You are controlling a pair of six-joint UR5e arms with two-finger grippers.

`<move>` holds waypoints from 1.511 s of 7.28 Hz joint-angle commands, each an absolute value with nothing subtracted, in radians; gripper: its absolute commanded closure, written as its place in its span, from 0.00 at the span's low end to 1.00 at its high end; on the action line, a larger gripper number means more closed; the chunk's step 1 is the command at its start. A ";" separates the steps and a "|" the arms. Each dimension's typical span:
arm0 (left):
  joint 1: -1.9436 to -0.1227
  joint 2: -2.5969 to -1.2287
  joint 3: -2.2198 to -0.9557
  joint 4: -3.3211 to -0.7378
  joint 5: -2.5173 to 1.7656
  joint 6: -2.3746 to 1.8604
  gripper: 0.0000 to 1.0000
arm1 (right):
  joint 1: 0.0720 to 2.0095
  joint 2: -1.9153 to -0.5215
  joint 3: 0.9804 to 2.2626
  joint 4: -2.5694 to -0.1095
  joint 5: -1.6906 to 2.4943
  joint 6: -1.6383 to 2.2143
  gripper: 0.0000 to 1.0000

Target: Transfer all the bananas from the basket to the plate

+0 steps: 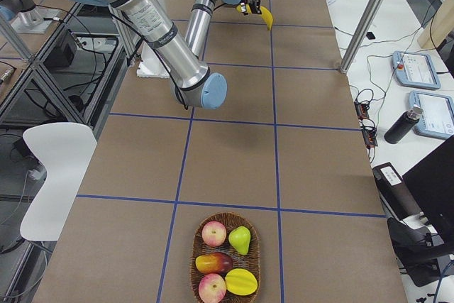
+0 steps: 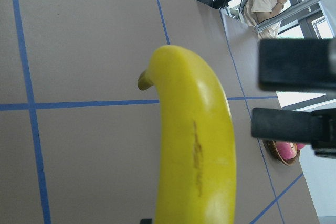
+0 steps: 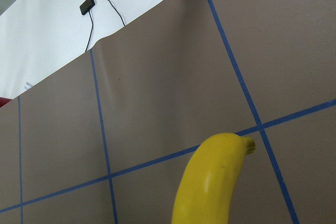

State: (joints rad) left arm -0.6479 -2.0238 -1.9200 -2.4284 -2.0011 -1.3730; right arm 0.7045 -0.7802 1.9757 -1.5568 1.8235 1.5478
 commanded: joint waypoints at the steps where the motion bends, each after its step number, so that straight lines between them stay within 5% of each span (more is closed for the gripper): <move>1: -0.672 -1.845 -2.044 -2.428 -2.107 -1.371 1.00 | 0.765 -0.882 1.999 -1.555 1.833 1.430 0.00; 6: -1.043 -1.279 -1.999 -2.672 -2.341 -1.210 1.00 | 0.974 -1.077 1.999 -1.549 1.998 1.149 0.00; 8: -1.127 -1.149 -1.830 -2.872 -2.352 -1.227 1.00 | 1.101 -1.156 1.997 -1.551 2.115 0.977 0.00; 11: -1.175 -1.149 -1.453 -3.451 -2.345 -1.536 1.00 | 1.392 -1.275 1.913 -1.552 2.368 0.583 0.00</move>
